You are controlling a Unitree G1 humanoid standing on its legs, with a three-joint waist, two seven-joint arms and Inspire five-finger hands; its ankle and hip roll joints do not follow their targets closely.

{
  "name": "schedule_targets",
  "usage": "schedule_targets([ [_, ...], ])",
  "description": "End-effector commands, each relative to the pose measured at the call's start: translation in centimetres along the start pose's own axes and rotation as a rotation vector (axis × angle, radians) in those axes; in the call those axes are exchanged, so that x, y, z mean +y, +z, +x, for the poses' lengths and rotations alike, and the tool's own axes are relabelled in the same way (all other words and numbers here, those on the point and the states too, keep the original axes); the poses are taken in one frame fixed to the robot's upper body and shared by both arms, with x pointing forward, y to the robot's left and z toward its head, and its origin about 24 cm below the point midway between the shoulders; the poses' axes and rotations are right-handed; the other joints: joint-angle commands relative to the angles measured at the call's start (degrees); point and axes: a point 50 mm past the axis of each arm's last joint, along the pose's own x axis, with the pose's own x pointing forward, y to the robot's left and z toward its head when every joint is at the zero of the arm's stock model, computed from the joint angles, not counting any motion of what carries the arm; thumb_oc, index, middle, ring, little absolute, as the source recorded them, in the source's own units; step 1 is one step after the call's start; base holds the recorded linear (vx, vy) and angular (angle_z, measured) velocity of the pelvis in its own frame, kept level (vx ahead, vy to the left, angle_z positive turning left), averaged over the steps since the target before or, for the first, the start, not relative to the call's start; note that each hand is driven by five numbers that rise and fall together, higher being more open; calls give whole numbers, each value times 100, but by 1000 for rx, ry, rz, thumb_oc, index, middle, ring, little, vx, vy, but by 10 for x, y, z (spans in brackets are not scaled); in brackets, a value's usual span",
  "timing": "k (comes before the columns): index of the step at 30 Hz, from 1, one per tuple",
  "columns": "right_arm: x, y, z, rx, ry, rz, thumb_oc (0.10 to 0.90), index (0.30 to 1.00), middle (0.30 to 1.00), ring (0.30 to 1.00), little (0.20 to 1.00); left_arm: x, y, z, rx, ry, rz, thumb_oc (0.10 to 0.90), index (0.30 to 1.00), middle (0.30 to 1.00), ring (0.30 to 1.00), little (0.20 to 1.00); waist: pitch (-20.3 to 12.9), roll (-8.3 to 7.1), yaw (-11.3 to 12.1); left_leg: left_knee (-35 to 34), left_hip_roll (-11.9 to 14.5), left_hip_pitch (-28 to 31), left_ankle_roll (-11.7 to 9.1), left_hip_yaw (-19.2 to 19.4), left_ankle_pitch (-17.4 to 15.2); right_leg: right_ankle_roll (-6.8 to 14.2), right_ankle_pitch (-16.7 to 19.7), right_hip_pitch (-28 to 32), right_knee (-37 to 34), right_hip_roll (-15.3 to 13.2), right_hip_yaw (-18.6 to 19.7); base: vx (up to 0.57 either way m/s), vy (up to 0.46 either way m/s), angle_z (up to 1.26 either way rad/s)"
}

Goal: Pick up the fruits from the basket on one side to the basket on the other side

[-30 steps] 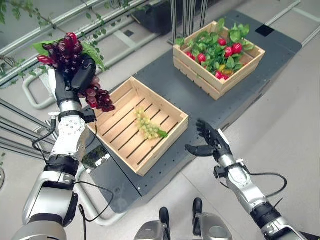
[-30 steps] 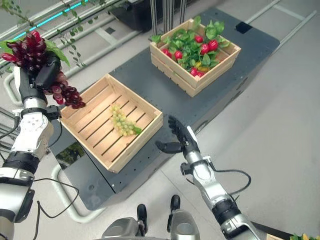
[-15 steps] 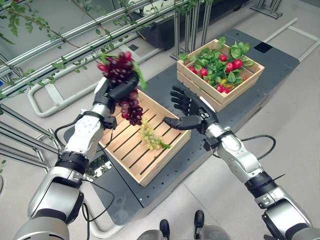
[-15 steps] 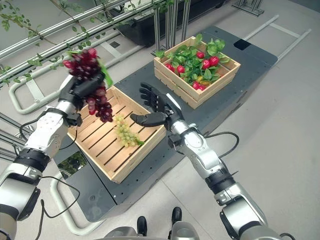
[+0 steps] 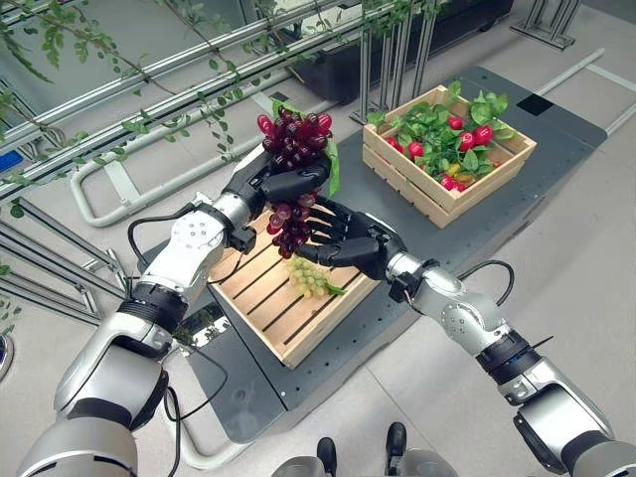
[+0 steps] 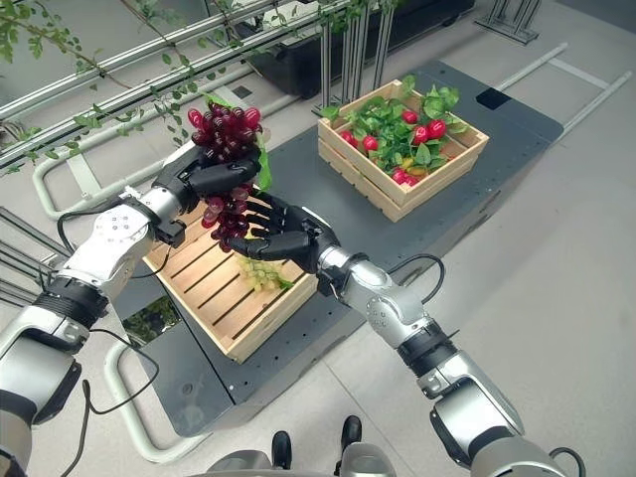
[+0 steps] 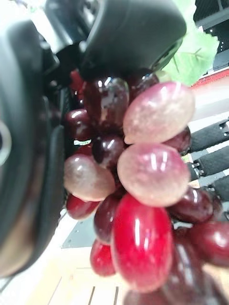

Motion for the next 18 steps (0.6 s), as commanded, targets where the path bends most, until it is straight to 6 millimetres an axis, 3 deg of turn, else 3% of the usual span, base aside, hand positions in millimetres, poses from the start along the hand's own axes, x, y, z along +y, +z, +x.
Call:
schedule_targets([
  [1,41,-10,27,-15,178,229,800,900,900,900,900,1,57,20,-237,-16,50,400,300,300,300,300,-1542,-93,197,-85,-137,-357,-233,-104,-15,99,-368,160,6,-262,51,16,-27,4],
  [4,45,-10,28,-36,196,262,800,900,900,900,900,-5,57,21,-240,-41,45,400,300,300,300,300,-1551,-90,213,-85,-129,-349,-233,-116,-17,88,-383,176,6,-259,40,5,-8,1],
  [9,57,8,31,-147,254,307,800,900,900,900,900,-13,50,20,-213,-74,65,400,300,300,300,300,-1560,-89,235,-85,-127,-333,-227,-157,-28,85,-399,198,6,-255,39,9,-10,3],
  [18,55,32,27,-256,246,290,800,900,900,900,900,-10,32,16,-146,-88,65,400,300,300,300,300,-1598,-109,214,-85,-117,-320,-213,-149,-46,93,-403,194,6,-250,76,3,-3,1],
])
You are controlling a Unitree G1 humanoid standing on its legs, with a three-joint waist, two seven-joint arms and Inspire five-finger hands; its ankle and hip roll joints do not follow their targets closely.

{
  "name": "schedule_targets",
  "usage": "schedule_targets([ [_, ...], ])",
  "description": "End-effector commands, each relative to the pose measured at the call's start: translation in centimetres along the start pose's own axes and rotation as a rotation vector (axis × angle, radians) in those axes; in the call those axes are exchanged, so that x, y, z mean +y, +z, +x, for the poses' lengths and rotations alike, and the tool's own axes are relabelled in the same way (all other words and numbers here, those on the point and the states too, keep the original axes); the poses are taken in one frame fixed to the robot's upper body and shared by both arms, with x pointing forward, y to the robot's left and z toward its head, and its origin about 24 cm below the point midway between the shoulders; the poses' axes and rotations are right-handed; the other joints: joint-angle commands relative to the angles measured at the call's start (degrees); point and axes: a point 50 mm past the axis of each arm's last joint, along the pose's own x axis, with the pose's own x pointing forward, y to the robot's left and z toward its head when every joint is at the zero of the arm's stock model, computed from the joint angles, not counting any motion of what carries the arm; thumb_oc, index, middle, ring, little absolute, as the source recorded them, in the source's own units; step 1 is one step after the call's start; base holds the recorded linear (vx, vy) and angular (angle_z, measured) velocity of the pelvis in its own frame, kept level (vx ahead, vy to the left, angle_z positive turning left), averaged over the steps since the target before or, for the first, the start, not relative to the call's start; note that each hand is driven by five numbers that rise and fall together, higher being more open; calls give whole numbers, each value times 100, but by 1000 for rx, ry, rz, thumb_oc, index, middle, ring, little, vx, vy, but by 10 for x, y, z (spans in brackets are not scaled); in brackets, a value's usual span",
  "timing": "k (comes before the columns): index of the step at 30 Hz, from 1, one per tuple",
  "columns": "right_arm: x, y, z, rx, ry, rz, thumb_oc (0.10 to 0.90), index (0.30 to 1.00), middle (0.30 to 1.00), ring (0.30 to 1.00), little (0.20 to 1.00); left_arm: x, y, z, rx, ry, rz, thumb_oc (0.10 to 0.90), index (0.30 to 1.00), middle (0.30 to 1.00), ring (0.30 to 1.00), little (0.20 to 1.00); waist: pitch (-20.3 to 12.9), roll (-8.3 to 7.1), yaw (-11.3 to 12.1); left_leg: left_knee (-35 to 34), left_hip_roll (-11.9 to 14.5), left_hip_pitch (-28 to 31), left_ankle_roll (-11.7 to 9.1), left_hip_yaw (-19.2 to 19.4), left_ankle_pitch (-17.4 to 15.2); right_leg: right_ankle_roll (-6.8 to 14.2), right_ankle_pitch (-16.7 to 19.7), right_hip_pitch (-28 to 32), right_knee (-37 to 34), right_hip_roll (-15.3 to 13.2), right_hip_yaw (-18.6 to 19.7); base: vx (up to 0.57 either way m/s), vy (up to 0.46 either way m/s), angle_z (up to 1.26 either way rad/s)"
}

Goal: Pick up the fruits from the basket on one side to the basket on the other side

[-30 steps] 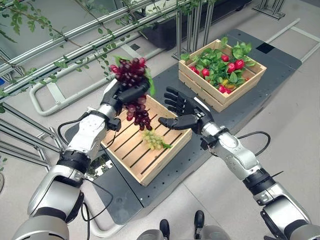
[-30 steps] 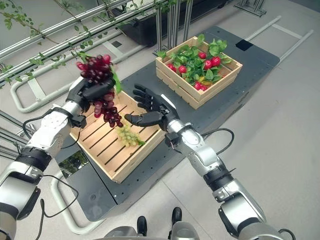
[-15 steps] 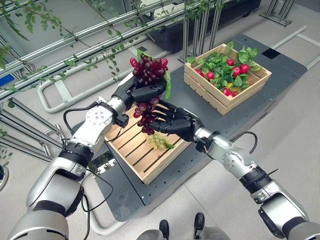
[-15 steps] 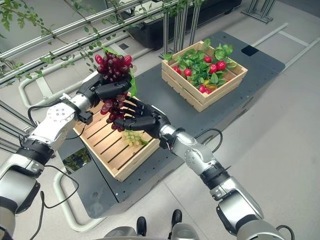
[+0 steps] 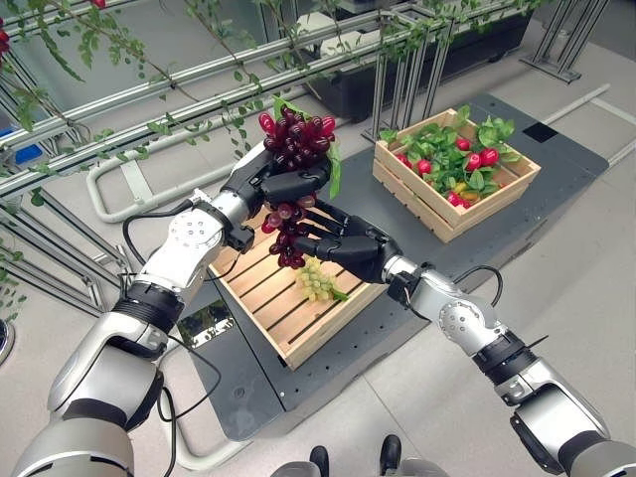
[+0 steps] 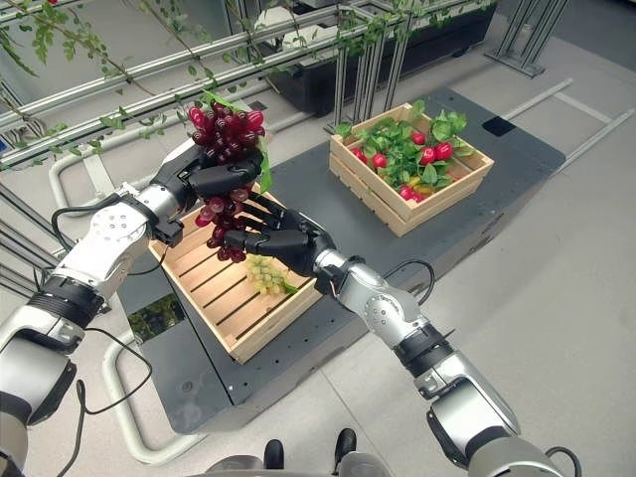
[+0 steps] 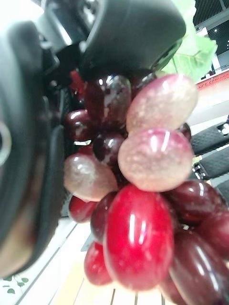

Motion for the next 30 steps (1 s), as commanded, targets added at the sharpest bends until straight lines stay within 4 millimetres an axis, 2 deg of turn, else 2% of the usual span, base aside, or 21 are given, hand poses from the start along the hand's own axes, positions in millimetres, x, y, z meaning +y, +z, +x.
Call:
schedule_targets([
  [1,55,28,25,-236,243,148,800,900,900,900,900,-10,28,18,-144,-70,21,400,300,300,300,300,-1250,47,48,-15,-120,-330,-192,-35,-137,93,-404,195,8,-255,87,0,0,0],
  [12,35,29,28,-200,77,2,800,900,900,900,900,-32,44,20,-268,-230,-64,400,300,300,300,300,-1279,15,52,-15,-105,-299,-191,-30,-168,76,-412,215,8,-251,106,0,0,0],
  [17,32,24,33,-161,81,85,800,900,900,900,900,-44,46,18,-293,-306,-90,400,300,300,300,300,-1275,14,103,-15,-99,-287,-185,-51,-185,62,-421,238,8,-252,89,0,0,0],
  [21,34,23,36,-156,95,145,800,900,900,900,900,-46,46,17,-304,-329,-128,400,300,300,300,300,-1282,12,130,-15,-99,-280,-183,-62,-185,57,-416,248,8,-252,81,0,0,0],
  [30,33,16,41,-149,51,220,800,900,900,900,900,-65,47,16,-366,-387,-297,400,300,300,300,300,-1312,-26,174,-15,-95,-282,-176,-108,-191,45,-408,247,8,-246,96,0,0,0],
])
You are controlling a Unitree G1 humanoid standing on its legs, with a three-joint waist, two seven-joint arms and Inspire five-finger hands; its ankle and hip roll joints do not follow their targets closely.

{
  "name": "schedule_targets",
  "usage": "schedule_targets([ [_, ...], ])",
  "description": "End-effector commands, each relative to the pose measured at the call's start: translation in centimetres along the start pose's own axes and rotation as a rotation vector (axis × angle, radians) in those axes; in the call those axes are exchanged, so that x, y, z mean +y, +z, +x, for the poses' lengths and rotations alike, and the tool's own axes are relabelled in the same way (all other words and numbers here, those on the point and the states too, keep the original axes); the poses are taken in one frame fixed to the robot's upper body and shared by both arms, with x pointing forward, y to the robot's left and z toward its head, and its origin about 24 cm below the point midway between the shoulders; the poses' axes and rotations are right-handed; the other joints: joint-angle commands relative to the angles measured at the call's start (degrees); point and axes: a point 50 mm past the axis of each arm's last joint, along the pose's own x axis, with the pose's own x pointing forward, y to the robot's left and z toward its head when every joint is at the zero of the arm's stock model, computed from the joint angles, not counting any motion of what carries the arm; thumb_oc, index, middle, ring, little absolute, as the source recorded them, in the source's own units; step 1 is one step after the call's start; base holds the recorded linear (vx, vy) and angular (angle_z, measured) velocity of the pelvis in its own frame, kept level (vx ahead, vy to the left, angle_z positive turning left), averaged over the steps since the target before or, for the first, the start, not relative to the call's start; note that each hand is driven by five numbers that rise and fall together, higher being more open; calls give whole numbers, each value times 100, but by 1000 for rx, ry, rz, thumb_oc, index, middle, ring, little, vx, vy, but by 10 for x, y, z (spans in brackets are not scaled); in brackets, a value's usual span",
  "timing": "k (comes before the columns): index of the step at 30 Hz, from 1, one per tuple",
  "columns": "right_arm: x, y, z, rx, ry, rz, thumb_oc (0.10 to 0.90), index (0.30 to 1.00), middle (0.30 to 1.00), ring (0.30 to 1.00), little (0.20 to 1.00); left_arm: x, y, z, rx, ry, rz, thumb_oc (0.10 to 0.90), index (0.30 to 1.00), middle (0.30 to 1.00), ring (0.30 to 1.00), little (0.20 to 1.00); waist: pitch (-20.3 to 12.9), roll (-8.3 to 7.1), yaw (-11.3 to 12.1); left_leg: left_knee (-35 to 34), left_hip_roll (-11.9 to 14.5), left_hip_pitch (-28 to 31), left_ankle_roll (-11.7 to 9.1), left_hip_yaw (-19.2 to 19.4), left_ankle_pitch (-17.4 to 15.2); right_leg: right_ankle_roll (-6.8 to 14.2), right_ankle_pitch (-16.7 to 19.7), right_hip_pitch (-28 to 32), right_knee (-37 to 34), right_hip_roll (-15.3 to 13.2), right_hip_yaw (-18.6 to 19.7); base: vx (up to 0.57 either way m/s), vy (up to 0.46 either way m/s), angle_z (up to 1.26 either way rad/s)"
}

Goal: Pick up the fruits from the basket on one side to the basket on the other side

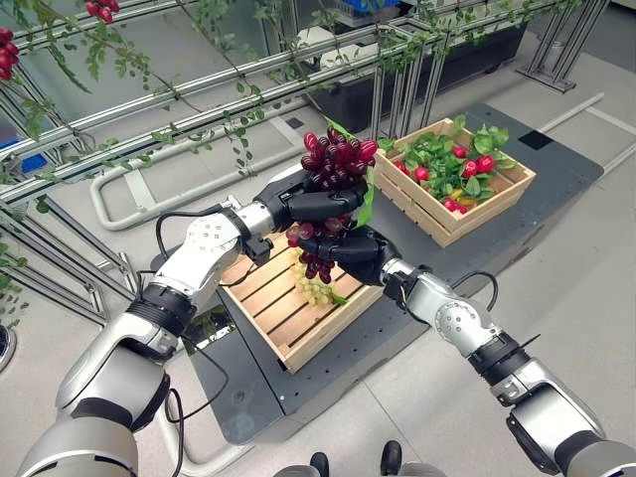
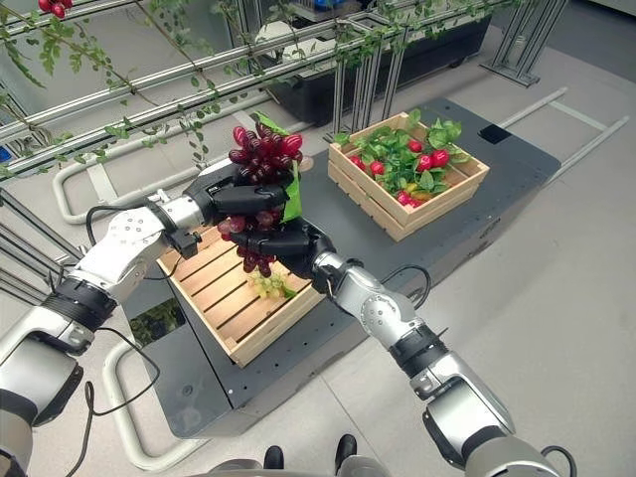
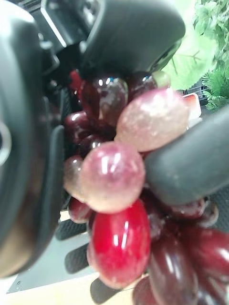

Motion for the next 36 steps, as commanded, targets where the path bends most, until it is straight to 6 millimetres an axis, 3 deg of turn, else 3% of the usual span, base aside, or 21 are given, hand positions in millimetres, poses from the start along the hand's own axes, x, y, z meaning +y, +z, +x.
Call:
schedule_targets([
  [1,43,22,33,-152,135,136,800,900,900,900,900,-30,31,21,-291,-114,-118,400,300,300,300,300,-1294,-48,133,-16,-105,-332,-154,-95,-211,42,-405,193,8,-250,97,0,0,0],
  [10,46,18,31,-166,190,235,800,900,900,900,900,-39,26,20,-298,-107,-176,400,300,300,300,300,-1291,-95,151,-16,-106,-319,-133,-112,-220,39,-393,201,8,-246,118,0,0,0],
  [11,47,19,31,-182,199,246,740,811,811,811,811,-39,25,20,-298,-105,-179,400,300,300,300,300,-1289,-97,153,-16,-104,-318,-132,-112,-219,40,-392,201,8,-245,118,0,0,0],
  [12,47,20,30,-205,203,260,518,476,476,476,476,-41,23,20,-297,-100,-184,400,300,300,300,300,-1289,-102,153,-16,-103,-317,-129,-116,-223,41,-393,202,8,-244,124,0,0,0],
  [13,46,25,28,-257,204,282,400,300,300,300,300,-42,19,19,-292,-86,-198,400,300,300,300,300,-1287,-108,150,-16,-102,-317,-124,-123,-223,44,-390,200,8,-243,127,0,0,0],
  [23,37,37,18,-371,125,210,400,300,300,300,300,-36,-9,7,-214,23,-235,400,300,300,300,300,-1251,-121,121,-16,-99,-331,-104,-104,-224,54,-375,159,8,-240,167,-5,-3,1],
  [24,34,38,16,-383,115,197,400,300,300,300,300,-34,-15,4,-194,37,-239,474,411,411,411,411,-1247,-125,113,-16,-95,-322,-104,-94,-228,57,-372,162,8,-239,169,0,0,0],
  [25,32,39,15,-388,110,192,400,300,300,300,300,-34,-17,3,-182,46,-240,579,568,568,568,568,-1245,-125,109,-16,-94,-316,-104,-89,-229,59,-371,166,8,-238,171,0,0,0],
  [26,31,40,14,-395,104,185,400,300,300,300,300,-33,-20,2,-167,55,-238,800,900,900,900,900,-1248,-124,105,-16,-92,-315,-106,-85,-229,60,-371,166,8,-236,175,0,0,0],
  [36,11,49,3,-445,27,148,400,300,300,300,300,-24,-38,-11,-74,102,-217,800,900,900,900,900,-1248,-118,67,-16,-69,-315,-116,-24,-222,76,-355,154,8,-226,181,0,0,0],
])
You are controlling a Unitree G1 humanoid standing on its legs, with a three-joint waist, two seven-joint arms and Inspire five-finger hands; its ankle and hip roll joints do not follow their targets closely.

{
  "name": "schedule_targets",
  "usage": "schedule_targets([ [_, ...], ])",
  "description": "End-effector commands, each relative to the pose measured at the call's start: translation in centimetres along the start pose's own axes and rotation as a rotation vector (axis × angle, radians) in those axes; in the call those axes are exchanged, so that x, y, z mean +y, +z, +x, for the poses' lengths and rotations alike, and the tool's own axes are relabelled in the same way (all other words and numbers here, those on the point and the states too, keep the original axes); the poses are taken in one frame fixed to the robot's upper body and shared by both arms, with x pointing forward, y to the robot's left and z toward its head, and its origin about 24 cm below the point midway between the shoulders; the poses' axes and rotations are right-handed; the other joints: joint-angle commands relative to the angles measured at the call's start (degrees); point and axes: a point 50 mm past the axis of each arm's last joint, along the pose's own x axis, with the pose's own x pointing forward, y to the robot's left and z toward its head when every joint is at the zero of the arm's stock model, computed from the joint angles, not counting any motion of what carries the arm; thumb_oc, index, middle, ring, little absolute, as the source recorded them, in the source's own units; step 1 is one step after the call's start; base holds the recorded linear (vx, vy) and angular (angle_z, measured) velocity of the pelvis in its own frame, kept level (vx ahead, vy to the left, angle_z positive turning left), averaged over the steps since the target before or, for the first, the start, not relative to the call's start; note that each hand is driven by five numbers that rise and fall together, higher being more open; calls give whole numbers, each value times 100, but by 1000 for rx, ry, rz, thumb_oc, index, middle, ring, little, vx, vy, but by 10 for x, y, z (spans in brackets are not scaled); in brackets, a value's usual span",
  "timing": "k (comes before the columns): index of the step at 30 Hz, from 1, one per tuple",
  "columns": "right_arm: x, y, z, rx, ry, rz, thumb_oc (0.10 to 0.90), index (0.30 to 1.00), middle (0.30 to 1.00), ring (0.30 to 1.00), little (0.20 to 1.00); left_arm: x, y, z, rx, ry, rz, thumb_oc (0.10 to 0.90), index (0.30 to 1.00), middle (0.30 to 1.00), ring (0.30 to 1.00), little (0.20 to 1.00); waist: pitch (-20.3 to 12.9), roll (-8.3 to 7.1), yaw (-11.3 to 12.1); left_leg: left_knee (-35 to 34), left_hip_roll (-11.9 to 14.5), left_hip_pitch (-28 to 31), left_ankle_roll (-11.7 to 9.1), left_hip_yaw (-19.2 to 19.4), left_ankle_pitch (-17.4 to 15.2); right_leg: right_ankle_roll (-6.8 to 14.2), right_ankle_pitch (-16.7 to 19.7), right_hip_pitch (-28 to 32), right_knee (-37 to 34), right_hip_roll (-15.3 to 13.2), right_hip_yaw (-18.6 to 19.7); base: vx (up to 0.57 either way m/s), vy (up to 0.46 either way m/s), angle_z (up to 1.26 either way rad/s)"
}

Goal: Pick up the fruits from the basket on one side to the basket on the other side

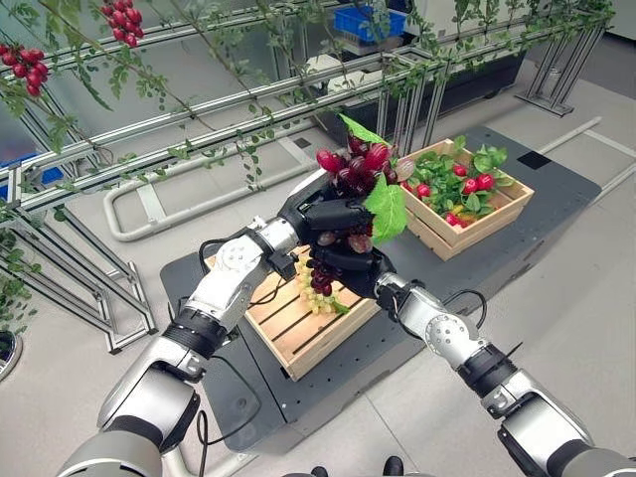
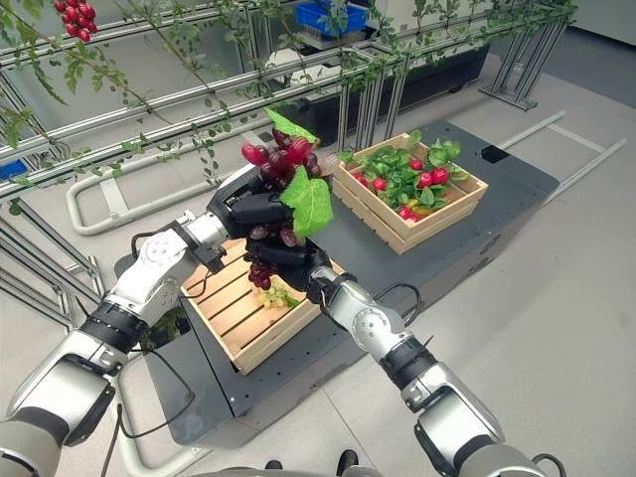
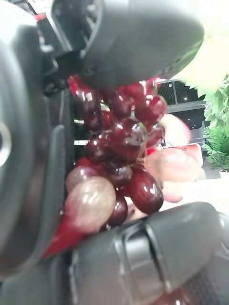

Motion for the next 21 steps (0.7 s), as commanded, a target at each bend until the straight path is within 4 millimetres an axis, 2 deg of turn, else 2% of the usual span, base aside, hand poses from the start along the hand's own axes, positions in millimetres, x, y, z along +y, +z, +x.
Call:
schedule_targets([
  [1,26,72,4,-441,113,64,400,300,300,300,300,19,-23,-22,69,108,-5,800,900,900,900,900,-934,-135,17,-12,-64,-316,-143,5,-240,74,-356,149,8,-230,156,0,0,0],
  [15,11,83,-7,-483,45,-20,400,300,300,300,300,28,-28,-36,130,113,48,800,900,900,900,900,-918,-127,-13,-12,-48,-300,-146,43,-262,92,-360,136,8,-220,213,0,0,0],
  [21,-5,83,-13,-469,-14,-87,400,300,300,300,300,36,-24,-44,107,160,58,800,900,900,900,900,-921,-138,-24,-12,-44,-301,-149,54,-268,99,-360,125,8,-217,227,0,0,0],
])
